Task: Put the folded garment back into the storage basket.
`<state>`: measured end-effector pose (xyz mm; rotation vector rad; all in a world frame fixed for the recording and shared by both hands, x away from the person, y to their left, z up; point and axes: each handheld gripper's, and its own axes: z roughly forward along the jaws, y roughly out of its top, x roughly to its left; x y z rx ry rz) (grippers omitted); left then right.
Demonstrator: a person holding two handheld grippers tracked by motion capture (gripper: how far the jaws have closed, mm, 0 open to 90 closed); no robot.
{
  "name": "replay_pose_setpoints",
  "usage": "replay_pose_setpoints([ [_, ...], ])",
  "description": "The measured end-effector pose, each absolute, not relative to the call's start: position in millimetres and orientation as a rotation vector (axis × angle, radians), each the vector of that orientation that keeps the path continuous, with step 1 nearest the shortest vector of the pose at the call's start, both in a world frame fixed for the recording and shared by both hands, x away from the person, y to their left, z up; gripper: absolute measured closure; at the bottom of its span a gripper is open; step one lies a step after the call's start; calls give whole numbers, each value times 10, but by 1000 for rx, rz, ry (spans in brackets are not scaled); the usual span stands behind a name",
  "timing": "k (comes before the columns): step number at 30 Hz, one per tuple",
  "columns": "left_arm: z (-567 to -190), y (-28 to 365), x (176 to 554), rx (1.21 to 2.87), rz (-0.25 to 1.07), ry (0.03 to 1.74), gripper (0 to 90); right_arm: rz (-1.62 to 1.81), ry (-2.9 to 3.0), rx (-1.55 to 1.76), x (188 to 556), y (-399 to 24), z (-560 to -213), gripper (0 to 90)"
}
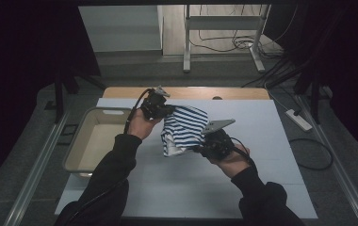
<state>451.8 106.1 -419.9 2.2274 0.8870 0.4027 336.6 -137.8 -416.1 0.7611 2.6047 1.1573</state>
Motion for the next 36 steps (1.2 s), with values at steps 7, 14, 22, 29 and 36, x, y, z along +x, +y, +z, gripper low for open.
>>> replay_pose_setpoints([
  [7, -4174, 1231, 4489, 2230, 435, 909, 841, 1182, 2618, 747, 3394, -1212, -4138, 818],
  [14, -4141, 1434, 4453, 2223, 455, 935, 842, 1204, 2634, 731, 3432, -1050, -4122, 818],
  [22, -4113, 1655, 4415, 2208, 474, 963, 842, 1223, 2650, 708, 3463, -855, -4084, 818],
  [29, -4099, 1850, 4386, 2188, 483, 992, 842, 1230, 2657, 680, 3480, -676, -4046, 817],
  [36, -4068, 2049, 4350, 2168, 502, 1022, 842, 1248, 2661, 657, 3493, -486, -4005, 818],
])
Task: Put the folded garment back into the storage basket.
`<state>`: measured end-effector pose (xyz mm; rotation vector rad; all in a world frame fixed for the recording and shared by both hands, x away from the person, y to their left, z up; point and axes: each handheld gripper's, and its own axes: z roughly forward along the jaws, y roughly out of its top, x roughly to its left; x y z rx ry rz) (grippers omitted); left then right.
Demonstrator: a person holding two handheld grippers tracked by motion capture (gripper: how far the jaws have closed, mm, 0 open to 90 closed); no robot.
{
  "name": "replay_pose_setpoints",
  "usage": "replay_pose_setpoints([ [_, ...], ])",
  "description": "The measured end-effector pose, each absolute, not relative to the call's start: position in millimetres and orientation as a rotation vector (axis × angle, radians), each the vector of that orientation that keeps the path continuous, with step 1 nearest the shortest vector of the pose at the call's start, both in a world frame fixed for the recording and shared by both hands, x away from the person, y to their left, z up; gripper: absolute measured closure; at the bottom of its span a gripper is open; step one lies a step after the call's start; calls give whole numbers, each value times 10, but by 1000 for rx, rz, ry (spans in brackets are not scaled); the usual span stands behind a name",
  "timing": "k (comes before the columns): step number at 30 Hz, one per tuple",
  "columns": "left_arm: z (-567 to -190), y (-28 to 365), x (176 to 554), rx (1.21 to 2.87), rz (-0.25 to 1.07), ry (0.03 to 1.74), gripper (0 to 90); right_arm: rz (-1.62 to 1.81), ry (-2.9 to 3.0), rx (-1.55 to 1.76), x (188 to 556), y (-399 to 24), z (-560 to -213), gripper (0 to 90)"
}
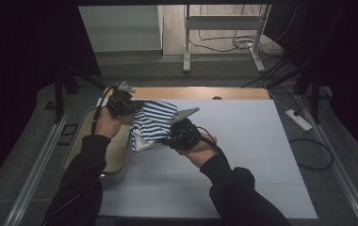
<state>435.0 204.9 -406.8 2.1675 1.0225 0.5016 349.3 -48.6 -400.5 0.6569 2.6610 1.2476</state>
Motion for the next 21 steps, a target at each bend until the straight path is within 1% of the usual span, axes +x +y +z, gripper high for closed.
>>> replay_pose_setpoints([
  [11, -4074, 2337, 4288, 2135, 516, 1074, 842, 1245, 2679, 606, 3493, -167, -4000, 818],
  [21, -4116, 2557, 4245, 2120, 527, 1109, 842, 1251, 2693, 583, 3491, 38, -4033, 818],
])
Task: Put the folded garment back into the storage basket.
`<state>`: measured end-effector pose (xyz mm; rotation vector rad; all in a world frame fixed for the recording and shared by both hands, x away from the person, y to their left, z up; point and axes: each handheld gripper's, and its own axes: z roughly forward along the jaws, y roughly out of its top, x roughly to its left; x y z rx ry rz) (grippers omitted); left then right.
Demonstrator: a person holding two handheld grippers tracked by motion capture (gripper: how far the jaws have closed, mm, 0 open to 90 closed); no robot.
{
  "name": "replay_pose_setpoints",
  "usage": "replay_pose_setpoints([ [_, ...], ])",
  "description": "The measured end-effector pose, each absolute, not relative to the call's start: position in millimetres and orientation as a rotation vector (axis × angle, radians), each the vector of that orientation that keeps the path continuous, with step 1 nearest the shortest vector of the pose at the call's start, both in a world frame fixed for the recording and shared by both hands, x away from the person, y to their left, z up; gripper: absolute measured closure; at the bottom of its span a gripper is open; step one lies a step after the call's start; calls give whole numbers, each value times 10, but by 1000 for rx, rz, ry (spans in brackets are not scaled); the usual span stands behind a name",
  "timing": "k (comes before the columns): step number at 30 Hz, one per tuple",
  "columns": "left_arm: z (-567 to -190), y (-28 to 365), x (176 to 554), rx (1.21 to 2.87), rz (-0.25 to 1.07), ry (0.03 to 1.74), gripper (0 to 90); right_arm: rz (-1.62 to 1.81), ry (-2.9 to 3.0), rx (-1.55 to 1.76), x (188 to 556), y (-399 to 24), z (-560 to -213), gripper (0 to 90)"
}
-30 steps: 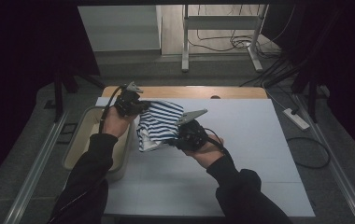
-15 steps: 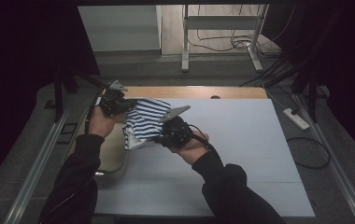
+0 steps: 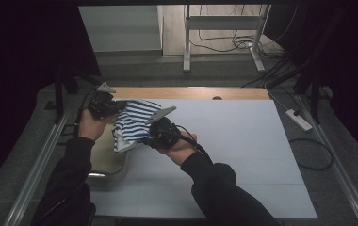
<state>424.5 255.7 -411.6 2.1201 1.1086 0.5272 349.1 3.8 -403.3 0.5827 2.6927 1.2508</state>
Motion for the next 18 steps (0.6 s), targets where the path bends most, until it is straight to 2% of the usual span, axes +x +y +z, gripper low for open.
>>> replay_pose_setpoints([
  [18, -4196, 2960, 4153, 2084, 542, 1181, 842, 1257, 2727, 533, 3453, 493, -4102, 818],
])
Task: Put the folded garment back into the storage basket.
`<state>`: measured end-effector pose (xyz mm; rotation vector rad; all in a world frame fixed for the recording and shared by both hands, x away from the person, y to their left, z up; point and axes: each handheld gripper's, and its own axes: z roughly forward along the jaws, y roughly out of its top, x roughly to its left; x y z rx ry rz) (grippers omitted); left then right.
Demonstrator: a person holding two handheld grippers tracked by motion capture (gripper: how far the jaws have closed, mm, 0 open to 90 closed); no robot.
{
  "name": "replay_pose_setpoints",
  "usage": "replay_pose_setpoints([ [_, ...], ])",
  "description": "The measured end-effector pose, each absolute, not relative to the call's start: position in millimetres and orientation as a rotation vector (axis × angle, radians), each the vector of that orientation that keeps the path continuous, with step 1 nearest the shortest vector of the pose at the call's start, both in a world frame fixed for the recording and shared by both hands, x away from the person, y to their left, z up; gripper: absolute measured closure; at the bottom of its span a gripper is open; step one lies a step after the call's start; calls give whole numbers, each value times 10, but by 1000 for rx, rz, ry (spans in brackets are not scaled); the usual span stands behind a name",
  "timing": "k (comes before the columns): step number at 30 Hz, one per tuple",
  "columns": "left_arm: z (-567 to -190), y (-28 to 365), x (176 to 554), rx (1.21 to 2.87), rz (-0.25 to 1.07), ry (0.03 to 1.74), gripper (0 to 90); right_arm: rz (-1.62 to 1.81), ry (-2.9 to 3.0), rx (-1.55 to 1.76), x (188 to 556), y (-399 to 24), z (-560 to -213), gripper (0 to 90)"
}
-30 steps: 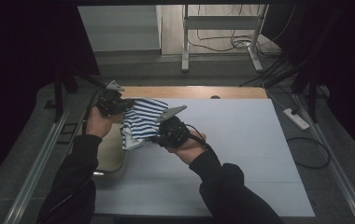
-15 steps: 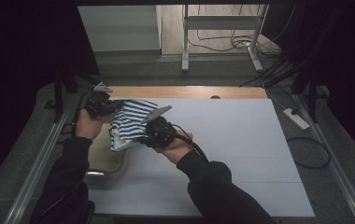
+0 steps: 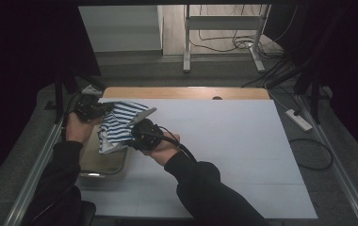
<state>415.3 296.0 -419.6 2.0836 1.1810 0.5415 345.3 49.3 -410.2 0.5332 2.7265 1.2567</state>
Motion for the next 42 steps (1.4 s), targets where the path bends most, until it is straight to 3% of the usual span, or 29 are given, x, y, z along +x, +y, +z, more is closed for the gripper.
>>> replay_pose_setpoints([
  [26, -4353, 3518, 4014, 2031, 545, 1289, 842, 1240, 2759, 468, 3386, 1112, -4290, 817],
  [42, -4559, 3588, 4062, 2030, 510, 1323, 841, 1197, 2776, 491, 3405, 1231, -4475, 816],
])
